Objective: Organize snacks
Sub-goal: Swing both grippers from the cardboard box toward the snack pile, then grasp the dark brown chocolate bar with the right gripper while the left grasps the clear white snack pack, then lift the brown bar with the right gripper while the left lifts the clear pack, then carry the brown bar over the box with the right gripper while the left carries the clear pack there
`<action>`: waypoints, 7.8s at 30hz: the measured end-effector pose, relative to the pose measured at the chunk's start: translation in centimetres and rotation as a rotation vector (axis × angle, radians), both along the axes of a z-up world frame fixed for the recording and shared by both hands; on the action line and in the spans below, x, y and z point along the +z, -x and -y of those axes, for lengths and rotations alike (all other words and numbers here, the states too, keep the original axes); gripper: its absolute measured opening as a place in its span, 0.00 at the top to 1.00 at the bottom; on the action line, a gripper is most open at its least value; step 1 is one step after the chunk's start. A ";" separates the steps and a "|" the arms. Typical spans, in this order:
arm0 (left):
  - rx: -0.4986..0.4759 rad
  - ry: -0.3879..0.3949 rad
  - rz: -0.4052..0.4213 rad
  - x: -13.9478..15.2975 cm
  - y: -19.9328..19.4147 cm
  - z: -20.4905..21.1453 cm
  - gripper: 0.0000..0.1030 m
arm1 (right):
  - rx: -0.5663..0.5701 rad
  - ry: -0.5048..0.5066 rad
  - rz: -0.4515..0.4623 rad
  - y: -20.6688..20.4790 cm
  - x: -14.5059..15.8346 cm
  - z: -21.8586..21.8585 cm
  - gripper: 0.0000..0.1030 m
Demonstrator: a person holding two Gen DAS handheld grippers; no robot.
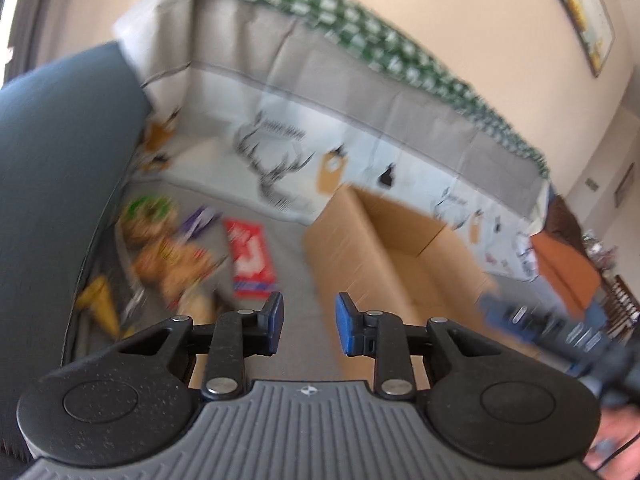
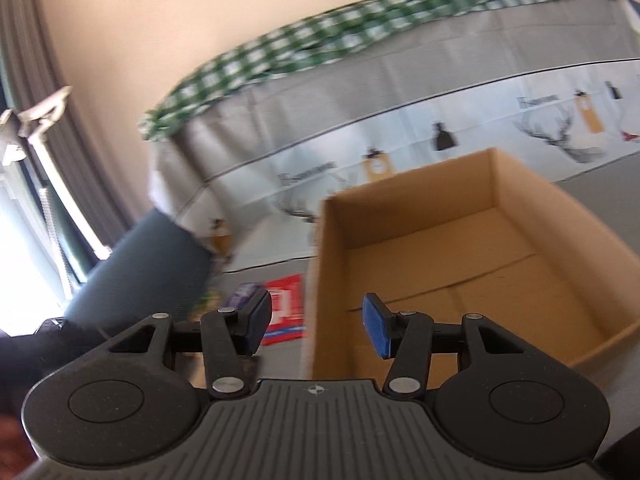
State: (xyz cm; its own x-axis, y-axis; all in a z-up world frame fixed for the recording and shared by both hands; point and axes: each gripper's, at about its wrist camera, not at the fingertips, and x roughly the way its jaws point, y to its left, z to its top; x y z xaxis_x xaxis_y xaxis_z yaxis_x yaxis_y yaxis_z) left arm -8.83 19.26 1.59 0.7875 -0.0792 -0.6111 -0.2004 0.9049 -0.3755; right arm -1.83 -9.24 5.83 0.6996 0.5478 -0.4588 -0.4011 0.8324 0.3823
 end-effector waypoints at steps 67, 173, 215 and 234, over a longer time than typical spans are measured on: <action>0.148 0.072 -0.309 -7.7 -3.2 -4.3 0.48 | 0.406 0.441 -0.204 2.6 -10.2 -11.5 0.60; 0.026 -0.091 -0.239 -5.9 -2.6 0.8 0.62 | 0.356 0.442 0.031 5.3 -7.0 -10.8 0.61; 0.161 -0.061 -0.025 -2.6 0.8 1.5 0.62 | -0.037 0.198 0.262 -2.8 -0.2 4.9 0.61; 0.107 0.110 0.041 -0.1 -3.0 8.1 0.62 | -0.121 0.053 0.183 -5.4 -0.7 8.3 0.60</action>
